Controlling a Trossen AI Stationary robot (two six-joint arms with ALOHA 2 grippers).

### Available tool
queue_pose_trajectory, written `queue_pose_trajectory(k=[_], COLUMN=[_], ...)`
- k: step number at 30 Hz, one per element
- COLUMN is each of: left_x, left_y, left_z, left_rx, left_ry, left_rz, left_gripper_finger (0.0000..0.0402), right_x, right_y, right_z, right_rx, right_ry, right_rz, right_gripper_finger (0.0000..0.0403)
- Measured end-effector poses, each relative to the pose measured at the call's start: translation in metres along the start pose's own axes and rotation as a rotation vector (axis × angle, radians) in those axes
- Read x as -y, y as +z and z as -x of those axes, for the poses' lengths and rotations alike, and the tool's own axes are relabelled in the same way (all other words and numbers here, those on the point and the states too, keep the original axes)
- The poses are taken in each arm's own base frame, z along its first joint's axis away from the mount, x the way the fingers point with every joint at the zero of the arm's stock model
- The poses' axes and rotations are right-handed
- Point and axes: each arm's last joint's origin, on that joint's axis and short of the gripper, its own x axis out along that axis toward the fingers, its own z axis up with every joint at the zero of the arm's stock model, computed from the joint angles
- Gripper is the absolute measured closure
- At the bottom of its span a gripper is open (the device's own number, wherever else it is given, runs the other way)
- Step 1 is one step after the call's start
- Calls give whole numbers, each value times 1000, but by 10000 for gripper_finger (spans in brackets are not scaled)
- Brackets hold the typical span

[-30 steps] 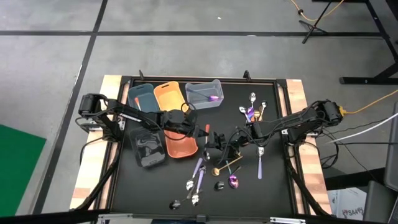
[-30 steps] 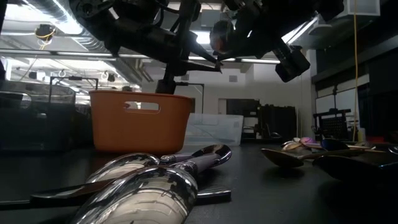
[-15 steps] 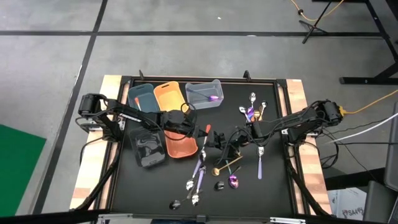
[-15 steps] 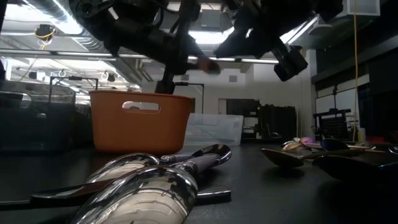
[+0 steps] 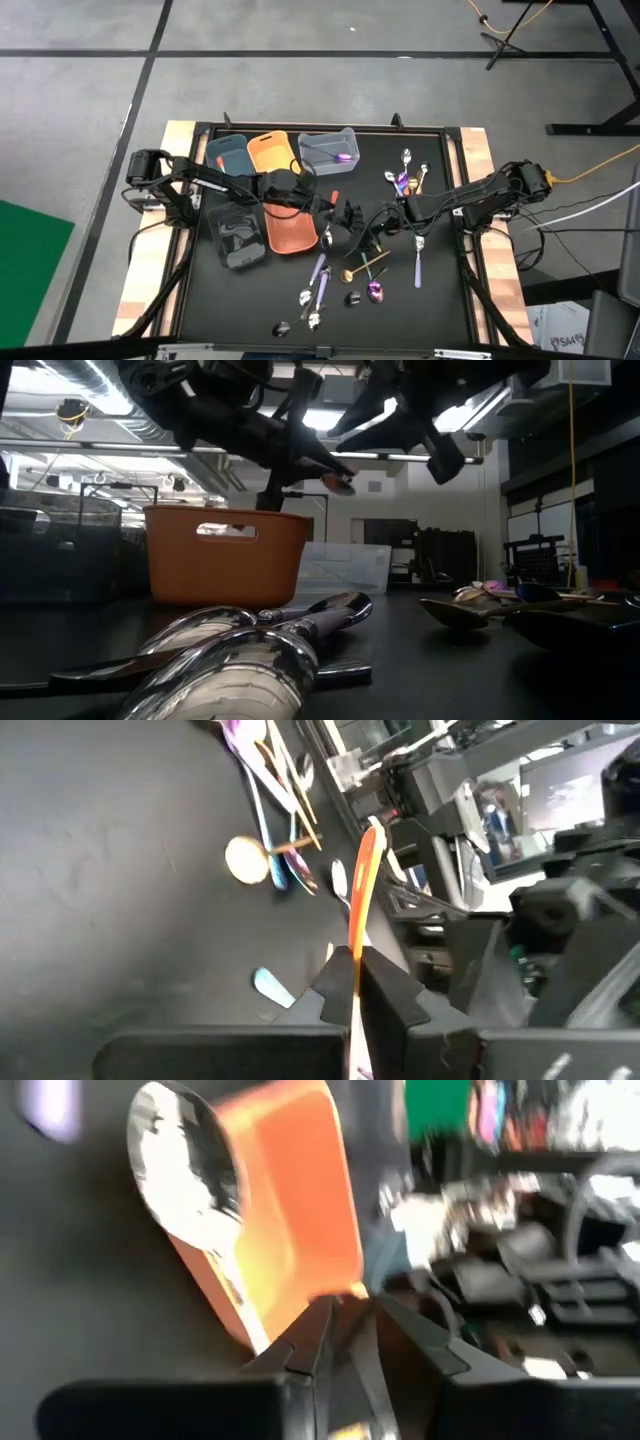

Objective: Sort silverware by color (type)
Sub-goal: Put the orange spoon into the blue bin

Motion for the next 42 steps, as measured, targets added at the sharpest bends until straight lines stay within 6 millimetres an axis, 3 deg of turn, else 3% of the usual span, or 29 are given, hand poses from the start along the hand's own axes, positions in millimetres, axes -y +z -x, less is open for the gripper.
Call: queue_pose_trajectory(k=[8,15,21,26,31,34,42], left_x=[-3,-3,-1,1,-4,-15,-67], left_y=[57,107,124,121,101,86,48], left_z=[34,100,163,214,246,250,239], left_rx=[141,328,462,580,573,553,544], left_ry=[6,135,293,484,708,776,868], left_rz=[-133,-257,-323,-350,-318,-294,-179], left_gripper_finger=[399,399,399,399,399,399,399], right_x=[21,41,43,37,32,31,28], right_y=[-10,-22,-40,-56,-70,-78,-91], right_z=[27,56,62,58,55,54,52], right_rx=[-175,-307,-440,-508,-505,-480,-465], right_ry=[-123,-271,-320,-277,-227,-208,-189], right_rz=[-94,-322,-464,-516,-609,-690,-849], right_gripper_finger=[329,329,329,329,329,329,329])
